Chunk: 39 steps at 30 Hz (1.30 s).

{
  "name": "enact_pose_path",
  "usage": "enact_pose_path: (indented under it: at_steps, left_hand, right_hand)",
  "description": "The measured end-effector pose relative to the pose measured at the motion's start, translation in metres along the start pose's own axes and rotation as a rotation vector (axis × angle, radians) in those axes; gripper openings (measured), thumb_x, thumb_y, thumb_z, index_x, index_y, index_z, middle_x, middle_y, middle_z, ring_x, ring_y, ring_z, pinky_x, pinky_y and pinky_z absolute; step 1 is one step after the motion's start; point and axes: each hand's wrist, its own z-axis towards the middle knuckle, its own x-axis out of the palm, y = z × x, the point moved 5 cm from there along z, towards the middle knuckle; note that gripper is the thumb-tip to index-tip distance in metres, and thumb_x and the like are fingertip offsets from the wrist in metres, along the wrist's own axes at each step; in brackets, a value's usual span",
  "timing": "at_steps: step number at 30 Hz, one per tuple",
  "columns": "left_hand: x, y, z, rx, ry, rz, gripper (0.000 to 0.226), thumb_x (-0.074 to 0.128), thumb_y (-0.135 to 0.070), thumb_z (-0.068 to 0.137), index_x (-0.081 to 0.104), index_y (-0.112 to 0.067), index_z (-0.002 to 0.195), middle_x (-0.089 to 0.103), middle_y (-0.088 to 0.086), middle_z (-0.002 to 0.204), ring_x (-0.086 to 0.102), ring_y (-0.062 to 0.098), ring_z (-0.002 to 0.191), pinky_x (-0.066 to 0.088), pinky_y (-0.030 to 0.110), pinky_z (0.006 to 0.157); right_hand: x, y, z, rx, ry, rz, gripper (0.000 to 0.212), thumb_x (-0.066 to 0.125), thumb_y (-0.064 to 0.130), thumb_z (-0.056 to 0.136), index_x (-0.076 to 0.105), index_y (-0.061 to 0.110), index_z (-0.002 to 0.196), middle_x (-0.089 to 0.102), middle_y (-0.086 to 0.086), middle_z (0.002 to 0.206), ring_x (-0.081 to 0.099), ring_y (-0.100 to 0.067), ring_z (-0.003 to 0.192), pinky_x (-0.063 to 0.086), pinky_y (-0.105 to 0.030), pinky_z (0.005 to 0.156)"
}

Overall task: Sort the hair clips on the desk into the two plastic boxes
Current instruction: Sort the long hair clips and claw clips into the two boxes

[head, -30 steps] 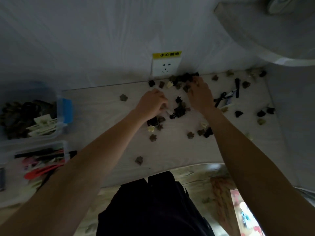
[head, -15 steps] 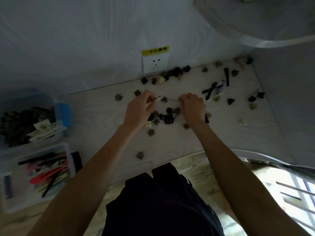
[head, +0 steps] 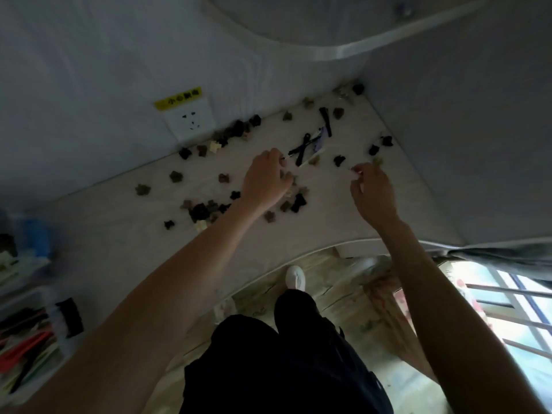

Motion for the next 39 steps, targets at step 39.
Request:
enact_pose_path:
  at_steps: [39]
  left_hand:
    - [0.04,0.013,0.043,-0.23,0.023,0.26,0.03,0.04,-0.011,0.095,0.043,-0.002,0.124,0.047,0.02,0.119,0.053,0.035,0.097,0.042,0.04,0.078]
  right_hand:
    - [0.021,-0.011,0.125,-0.238,0.239,0.131,0.032,0.048,-0.002,0.087,0.042,-0.003,0.118,0.056,-0.025,0.115,0.055,-0.029,0.094,0.041,-0.035,0.072]
